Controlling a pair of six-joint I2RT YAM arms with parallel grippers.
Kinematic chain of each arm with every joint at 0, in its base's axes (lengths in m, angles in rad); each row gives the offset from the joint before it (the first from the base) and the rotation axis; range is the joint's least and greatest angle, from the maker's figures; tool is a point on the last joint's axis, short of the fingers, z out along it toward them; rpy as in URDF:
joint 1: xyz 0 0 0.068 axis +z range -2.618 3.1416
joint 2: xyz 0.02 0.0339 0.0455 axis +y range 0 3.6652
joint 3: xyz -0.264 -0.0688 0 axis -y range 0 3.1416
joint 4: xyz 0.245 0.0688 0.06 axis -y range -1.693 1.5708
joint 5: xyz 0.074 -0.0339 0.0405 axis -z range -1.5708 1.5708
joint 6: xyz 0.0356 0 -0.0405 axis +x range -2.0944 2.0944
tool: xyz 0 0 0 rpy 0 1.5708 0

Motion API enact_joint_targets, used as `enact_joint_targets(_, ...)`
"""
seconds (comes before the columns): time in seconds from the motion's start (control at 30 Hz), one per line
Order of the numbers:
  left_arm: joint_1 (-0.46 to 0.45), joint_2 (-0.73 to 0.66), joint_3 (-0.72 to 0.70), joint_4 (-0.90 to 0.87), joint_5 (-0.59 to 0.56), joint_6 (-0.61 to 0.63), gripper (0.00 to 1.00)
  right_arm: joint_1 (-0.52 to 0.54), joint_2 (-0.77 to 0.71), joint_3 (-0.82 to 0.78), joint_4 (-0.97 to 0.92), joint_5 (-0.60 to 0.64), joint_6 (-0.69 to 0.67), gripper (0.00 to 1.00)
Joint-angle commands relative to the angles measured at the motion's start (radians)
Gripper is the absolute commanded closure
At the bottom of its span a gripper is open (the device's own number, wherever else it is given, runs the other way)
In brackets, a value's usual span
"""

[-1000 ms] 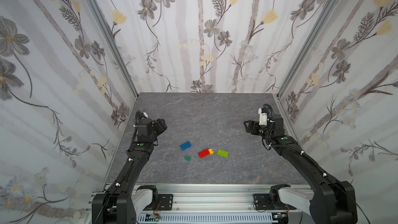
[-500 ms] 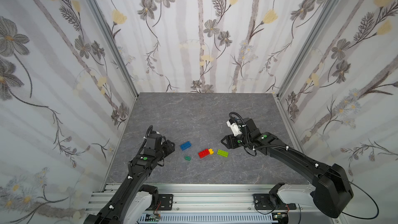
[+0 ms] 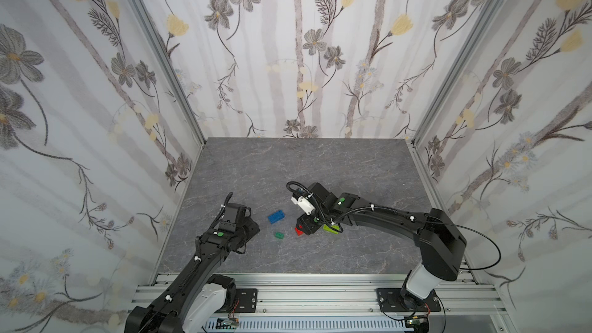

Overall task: Assemble the number 5 with lego
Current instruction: Pick up the lego brick from the center of the board.

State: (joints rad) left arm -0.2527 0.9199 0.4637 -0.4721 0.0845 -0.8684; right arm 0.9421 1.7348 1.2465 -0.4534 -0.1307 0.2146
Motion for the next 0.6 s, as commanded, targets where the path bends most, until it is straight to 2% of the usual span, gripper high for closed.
enact_joint_targets(0.0, 0.001, 0.02, 0.012, -0.046, -0.032, -0.053, 0.46, 0.034, 0.071, 0.071, -0.027, -0.019, -0.025, 0.44)
enact_joint_targets(0.43, 0.017, -0.003, -0.016, -0.047, -0.018, -0.092, 0.44, 0.091, 0.312, 0.309, -0.108, -0.017, -0.083, 0.49)
enact_joint_targets(0.57, 0.028, -0.013, -0.029, -0.043, -0.007, -0.1, 0.44, 0.093, 0.362, 0.35, -0.126, -0.013, -0.084, 0.54)
